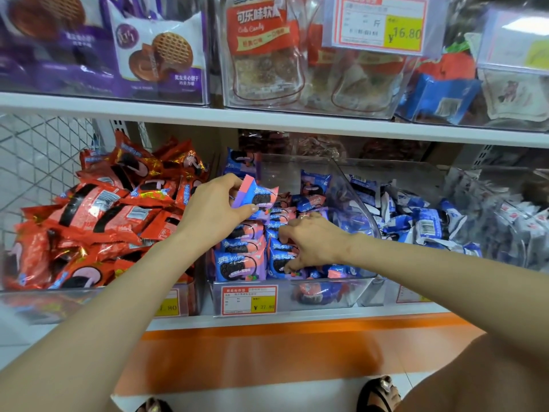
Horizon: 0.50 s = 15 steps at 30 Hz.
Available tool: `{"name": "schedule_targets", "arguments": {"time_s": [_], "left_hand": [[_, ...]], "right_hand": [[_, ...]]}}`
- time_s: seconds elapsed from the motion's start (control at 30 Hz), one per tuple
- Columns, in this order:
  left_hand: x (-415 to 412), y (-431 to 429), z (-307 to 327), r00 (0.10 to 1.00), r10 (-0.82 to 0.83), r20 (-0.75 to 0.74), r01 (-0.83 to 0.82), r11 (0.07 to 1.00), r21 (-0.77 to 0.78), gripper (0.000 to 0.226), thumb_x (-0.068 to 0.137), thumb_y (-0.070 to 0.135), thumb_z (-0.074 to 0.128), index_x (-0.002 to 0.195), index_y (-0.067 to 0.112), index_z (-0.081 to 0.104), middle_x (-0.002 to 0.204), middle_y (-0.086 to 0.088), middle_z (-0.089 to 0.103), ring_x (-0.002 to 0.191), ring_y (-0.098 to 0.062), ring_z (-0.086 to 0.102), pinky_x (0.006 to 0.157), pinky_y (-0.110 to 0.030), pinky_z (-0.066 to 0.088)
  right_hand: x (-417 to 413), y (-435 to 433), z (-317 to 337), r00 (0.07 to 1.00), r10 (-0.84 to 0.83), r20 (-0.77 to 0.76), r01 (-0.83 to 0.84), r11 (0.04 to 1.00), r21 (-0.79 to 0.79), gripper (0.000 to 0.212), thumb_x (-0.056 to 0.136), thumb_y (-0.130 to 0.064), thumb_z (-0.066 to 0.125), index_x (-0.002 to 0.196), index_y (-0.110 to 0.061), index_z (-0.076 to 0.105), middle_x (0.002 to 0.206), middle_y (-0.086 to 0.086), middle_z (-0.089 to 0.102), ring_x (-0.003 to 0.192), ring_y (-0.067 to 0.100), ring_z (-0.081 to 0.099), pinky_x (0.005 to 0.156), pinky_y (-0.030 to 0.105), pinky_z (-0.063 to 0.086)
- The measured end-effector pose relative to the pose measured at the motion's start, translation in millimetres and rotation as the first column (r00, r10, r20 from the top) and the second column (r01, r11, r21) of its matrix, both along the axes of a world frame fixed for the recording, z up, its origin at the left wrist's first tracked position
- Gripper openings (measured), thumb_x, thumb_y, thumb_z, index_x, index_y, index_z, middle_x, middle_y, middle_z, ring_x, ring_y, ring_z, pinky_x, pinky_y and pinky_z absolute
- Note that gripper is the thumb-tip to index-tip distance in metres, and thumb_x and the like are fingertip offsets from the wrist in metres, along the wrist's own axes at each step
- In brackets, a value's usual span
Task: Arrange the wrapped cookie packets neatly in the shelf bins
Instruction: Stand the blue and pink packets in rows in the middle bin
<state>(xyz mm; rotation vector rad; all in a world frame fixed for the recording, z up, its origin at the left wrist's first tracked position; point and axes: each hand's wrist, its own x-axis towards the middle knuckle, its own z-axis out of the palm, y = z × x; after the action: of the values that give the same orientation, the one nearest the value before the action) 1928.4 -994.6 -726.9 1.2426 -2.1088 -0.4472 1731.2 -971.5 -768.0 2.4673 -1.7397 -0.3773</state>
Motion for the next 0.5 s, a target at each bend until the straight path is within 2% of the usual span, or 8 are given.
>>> {"name": "schedule_targets", "arguments": {"time_s": [0.13, 0.27, 0.43, 0.5], "left_hand": [[-1.5, 0.9, -0.4, 1.000, 0.006, 0.004, -0.006, 1.000, 0.000, 0.041, 0.083, 0.029, 0.069, 0.118, 0.011, 0.056, 0.115, -0.004, 0.062, 0.088, -0.012, 0.048, 0.073, -0.026, 0.037], [-2.3, 1.1, -0.7, 1.000, 0.003, 0.006, -0.003, 1.000, -0.004, 0.042, 0.083, 0.028, 0.070, 0.118, 0.011, 0.056, 0.113, -0.005, 0.063, 0.087, -0.013, 0.050, 0.073, -0.027, 0.040], [-1.8, 0.1, -1.1, 1.000, 0.006, -0.002, -0.006, 1.000, -0.001, 0.041, 0.082, 0.028, 0.071, 0.117, 0.011, 0.057, 0.112, -0.005, 0.063, 0.088, -0.016, 0.054, 0.073, -0.028, 0.042], [-2.3, 0.6, -0.8, 1.000, 0.005, -0.004, -0.005, 1.000, 0.001, 0.041, 0.082, 0.029, 0.071, 0.116, 0.012, 0.057, 0.111, -0.004, 0.063, 0.088, -0.016, 0.055, 0.074, -0.030, 0.044]], "right_hand": [[4.8, -1.8, -0.4, 0.999, 0.032, -0.016, -0.032, 0.999, 0.006, 0.059, 0.077, -0.054, 0.065, 0.118, -0.014, 0.050, 0.115, 0.006, 0.055, 0.104, 0.028, 0.053, 0.093, 0.037, 0.032], [0.7, -3.6, 2.6, 0.998, 0.068, 0.017, -0.069, 0.993, 0.092, 0.059, 0.077, -0.052, 0.068, 0.120, -0.018, 0.047, 0.118, 0.001, 0.051, 0.107, 0.023, 0.052, 0.094, 0.038, 0.033], [5.2, -4.0, 2.1, 0.993, 0.108, -0.047, -0.107, 0.994, 0.025, 0.060, 0.080, -0.052, 0.064, 0.126, -0.018, 0.045, 0.119, 0.002, 0.051, 0.105, 0.024, 0.053, 0.089, 0.035, 0.030], [6.0, -4.9, 1.8, 0.995, 0.092, -0.024, -0.091, 0.996, 0.025, 0.059, 0.079, -0.051, 0.065, 0.125, -0.020, 0.046, 0.118, 0.002, 0.051, 0.105, 0.025, 0.053, 0.088, 0.035, 0.030]]}}
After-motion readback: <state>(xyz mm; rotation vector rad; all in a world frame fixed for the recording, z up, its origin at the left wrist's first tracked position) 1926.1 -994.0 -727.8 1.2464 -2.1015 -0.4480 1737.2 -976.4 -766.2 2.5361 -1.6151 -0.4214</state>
